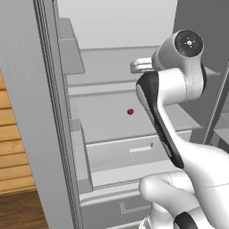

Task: Take the strawberry from the fridge and place it on top of the pancake, located on the dining counter.

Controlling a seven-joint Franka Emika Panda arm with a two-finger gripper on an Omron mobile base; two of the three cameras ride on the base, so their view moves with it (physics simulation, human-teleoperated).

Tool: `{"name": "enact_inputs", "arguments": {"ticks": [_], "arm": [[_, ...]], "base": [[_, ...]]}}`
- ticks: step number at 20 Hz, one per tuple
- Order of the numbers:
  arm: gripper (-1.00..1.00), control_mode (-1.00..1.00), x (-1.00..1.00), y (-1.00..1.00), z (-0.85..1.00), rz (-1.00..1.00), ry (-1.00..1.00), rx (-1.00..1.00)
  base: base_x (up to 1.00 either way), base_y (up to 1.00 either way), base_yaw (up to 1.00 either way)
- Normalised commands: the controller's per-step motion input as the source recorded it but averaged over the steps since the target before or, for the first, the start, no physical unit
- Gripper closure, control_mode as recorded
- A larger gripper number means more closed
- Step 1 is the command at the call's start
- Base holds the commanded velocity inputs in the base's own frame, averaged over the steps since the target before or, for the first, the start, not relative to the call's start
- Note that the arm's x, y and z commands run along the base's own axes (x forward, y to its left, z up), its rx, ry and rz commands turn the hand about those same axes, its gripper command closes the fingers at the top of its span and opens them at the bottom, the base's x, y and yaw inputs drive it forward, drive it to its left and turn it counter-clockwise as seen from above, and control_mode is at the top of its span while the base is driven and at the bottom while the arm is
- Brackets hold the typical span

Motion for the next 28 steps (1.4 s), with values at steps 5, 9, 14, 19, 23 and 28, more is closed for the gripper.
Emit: {"name": "enact_inputs", "arguments": {"ticks": [5, 9, 14, 19, 23, 28], "arm": [[-1.00, -1.00, 0.27, 0.00, 0.00, 0.00, 0.02, 0.00], [-1.00, -1.00, 0.32, 0.00, 0.00, 0.00, 0.04, 0.00], [-1.00, -1.00, 0.23, 0.01, -0.06, 0.00, 0.01, 0.00], [-1.00, -1.00, 0.18, 0.06, -0.14, 0.00, 0.00, 0.00], [-1.00, -1.00, 0.22, 0.05, -0.12, 0.00, 0.00, 0.00], [-1.00, -1.00, 0.29, 0.01, -0.02, 0.00, 0.00, 0.00]], "base": [[0.00, 0.00, 0.00], [0.00, 0.00, 0.00], [0.00, 0.00, 0.00], [0.00, 0.00, 0.00], [0.00, 0.00, 0.00], [0.00, 0.00, 0.00]]}}
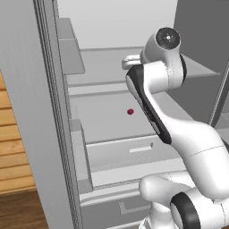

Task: Take the strawberry from the fridge and place it on top of the pancake, located on the dining counter.

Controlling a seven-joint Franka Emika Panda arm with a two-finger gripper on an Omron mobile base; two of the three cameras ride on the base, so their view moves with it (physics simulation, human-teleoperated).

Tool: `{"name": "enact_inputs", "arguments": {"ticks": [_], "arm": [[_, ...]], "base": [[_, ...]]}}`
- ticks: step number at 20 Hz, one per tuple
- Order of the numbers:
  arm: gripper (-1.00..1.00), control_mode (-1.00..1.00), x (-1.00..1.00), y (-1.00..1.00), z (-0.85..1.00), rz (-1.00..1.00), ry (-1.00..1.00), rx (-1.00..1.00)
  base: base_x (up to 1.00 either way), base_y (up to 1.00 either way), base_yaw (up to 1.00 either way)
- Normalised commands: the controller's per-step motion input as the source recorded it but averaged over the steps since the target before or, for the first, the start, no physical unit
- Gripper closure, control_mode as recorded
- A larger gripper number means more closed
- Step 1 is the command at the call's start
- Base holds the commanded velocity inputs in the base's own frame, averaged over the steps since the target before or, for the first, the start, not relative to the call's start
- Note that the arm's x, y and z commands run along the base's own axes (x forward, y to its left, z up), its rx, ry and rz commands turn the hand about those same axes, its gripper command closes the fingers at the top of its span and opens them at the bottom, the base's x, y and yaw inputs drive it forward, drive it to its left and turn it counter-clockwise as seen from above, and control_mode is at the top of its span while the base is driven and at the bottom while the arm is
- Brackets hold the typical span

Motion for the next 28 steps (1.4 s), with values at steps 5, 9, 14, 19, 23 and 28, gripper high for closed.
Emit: {"name": "enact_inputs", "arguments": {"ticks": [5, 9, 14, 19, 23, 28], "arm": [[-1.00, -1.00, 0.27, 0.00, -0.03, 0.00, 0.00, 0.00], [-1.00, -1.00, 0.26, 0.00, -0.08, 0.00, 0.00, 0.00], [-1.00, -1.00, 0.25, 0.04, -0.10, 0.00, 0.01, 0.00], [-1.00, -1.00, 0.27, 0.16, -0.02, -0.02, 0.05, 0.00], [-1.00, -1.00, 0.25, 0.09, 0.00, -0.01, 0.06, 0.00], [-1.00, -1.00, 0.06, 0.00, -0.04, 0.00, 0.01, 0.00]], "base": [[0.00, 0.00, 0.00], [0.00, 0.00, 0.00], [0.00, 0.00, 0.00], [0.00, 0.00, 0.00], [0.00, 0.00, 0.00], [0.00, 0.00, 0.00]]}}
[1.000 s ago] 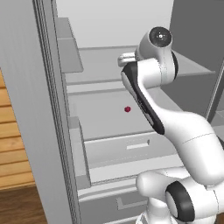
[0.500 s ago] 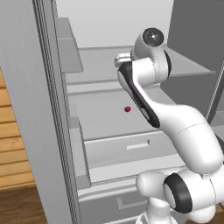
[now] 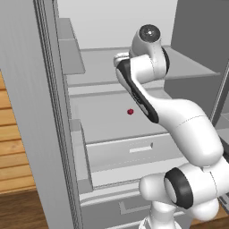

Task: Take the strawberry from the fridge and place it on top of the pancake, located on the dining counter.

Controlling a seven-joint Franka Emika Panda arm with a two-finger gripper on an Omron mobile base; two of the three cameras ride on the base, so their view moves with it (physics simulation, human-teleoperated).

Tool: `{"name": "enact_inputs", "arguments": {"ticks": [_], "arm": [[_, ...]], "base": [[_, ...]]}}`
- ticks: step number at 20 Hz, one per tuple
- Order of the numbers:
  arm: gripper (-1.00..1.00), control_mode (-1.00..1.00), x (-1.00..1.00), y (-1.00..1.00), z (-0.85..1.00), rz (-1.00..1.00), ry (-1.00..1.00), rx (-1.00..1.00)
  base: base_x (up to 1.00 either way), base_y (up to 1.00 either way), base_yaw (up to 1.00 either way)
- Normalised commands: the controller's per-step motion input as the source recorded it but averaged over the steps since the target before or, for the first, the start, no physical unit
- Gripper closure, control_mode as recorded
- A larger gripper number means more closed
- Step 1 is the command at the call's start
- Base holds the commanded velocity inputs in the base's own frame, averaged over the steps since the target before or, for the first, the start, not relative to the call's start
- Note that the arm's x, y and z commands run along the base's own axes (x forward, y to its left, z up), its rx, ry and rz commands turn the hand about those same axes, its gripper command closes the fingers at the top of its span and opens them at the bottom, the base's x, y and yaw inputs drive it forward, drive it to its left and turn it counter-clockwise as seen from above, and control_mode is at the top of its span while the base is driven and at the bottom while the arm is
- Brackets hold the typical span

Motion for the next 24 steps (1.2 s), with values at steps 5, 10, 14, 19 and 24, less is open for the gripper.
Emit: {"name": "enact_inputs", "arguments": {"ticks": [5, 10, 14, 19, 24], "arm": [[-1.00, -1.00, 0.00, 0.00, -0.17, 0.00, 0.00, 0.00], [-1.00, -1.00, 0.12, 0.00, -0.15, 0.00, 0.00, 0.00], [-1.00, -1.00, 0.31, 0.00, -0.08, 0.00, 0.01, 0.00], [-1.00, -1.00, 0.07, 0.00, -0.12, 0.00, 0.00, 0.00], [1.00, -1.00, 0.00, 0.00, -0.20, 0.00, 0.00, 0.00]], "base": [[0.00, 0.00, 0.00], [0.00, 0.00, 0.00], [0.00, 0.00, 0.00], [0.00, 0.00, 0.00], [0.00, 0.00, 0.00]]}}
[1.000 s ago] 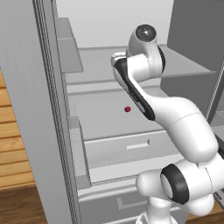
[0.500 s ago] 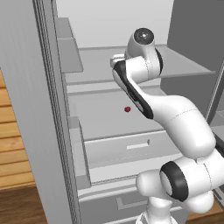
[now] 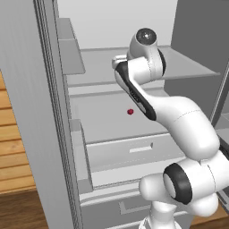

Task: Take the strawberry from the fridge and place it on top of the pancake, located on the dining counter.

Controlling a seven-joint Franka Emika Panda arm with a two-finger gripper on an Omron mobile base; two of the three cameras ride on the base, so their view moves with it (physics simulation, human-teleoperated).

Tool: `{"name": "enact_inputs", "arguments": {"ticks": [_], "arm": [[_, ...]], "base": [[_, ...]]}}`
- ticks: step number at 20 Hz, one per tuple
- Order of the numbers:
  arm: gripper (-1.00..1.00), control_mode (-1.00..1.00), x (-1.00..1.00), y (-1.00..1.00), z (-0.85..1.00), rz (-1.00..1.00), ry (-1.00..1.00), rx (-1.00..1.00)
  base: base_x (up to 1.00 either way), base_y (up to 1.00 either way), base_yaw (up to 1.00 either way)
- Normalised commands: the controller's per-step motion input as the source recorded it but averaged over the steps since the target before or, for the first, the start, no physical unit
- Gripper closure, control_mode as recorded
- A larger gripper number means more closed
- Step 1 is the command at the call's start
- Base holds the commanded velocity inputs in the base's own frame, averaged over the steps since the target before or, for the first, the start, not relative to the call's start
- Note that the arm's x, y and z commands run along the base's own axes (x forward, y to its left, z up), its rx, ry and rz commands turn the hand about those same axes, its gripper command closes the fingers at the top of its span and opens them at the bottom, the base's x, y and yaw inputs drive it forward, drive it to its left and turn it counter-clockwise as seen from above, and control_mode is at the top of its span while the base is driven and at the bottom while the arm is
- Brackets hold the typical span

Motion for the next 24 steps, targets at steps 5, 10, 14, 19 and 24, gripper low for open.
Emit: {"name": "enact_inputs", "arguments": {"ticks": [5, 10, 14, 19, 24], "arm": [[1.00, -1.00, 0.00, 0.00, -0.10, 0.00, 0.00, 0.00], [1.00, -1.00, -0.65, 0.00, 0.00, 0.00, 0.00, 0.00], [1.00, -1.00, -0.99, 0.00, 0.03, 0.00, 0.00, 0.00], [1.00, -1.00, -1.00, 0.00, 0.04, 0.00, 0.00, 0.01], [1.00, -1.00, -1.00, 0.00, 0.00, 0.00, 0.00, 0.03]], "base": [[0.00, 0.00, 0.00], [0.00, 0.00, 0.00], [0.00, 0.00, 0.00], [0.00, 0.00, 0.00], [0.00, 0.00, 0.00]]}}
